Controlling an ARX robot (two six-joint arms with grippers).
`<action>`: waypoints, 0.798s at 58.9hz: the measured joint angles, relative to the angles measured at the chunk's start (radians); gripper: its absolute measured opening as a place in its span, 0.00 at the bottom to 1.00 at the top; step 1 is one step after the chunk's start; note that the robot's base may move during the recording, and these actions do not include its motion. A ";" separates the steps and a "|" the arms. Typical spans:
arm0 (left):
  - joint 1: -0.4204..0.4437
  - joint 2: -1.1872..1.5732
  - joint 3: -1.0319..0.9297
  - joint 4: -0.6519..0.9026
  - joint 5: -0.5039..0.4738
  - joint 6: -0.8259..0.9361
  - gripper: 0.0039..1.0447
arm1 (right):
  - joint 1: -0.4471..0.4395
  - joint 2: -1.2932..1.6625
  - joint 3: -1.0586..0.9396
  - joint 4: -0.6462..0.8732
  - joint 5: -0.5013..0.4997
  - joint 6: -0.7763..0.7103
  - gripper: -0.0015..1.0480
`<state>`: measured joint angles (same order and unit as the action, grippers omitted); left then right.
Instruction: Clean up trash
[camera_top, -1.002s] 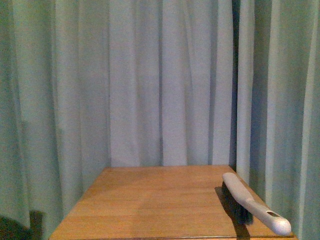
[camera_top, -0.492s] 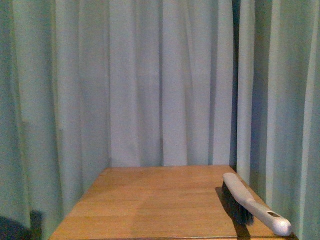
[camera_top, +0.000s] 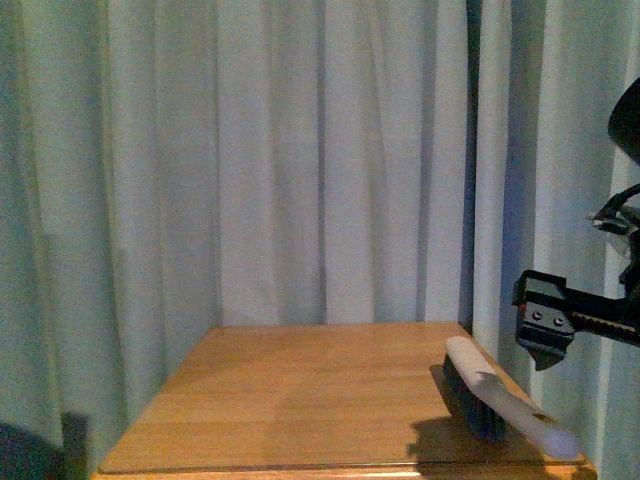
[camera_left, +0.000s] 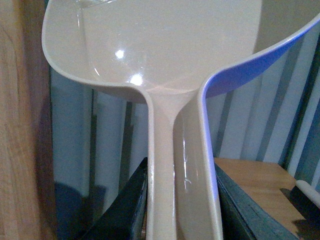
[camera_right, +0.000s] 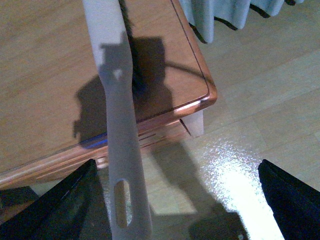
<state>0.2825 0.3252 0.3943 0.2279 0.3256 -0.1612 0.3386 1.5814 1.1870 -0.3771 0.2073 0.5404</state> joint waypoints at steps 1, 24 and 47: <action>0.000 0.000 0.000 0.000 0.000 0.000 0.27 | 0.001 0.011 0.006 0.000 0.001 0.003 0.93; 0.000 0.000 0.000 0.000 0.000 0.000 0.27 | 0.010 0.189 0.138 0.019 -0.014 0.009 0.93; 0.000 0.000 0.000 0.000 0.000 -0.001 0.27 | 0.050 0.294 0.179 0.040 -0.035 0.021 0.93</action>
<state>0.2825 0.3252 0.3943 0.2279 0.3256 -0.1619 0.3885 1.8759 1.3659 -0.3374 0.1722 0.5617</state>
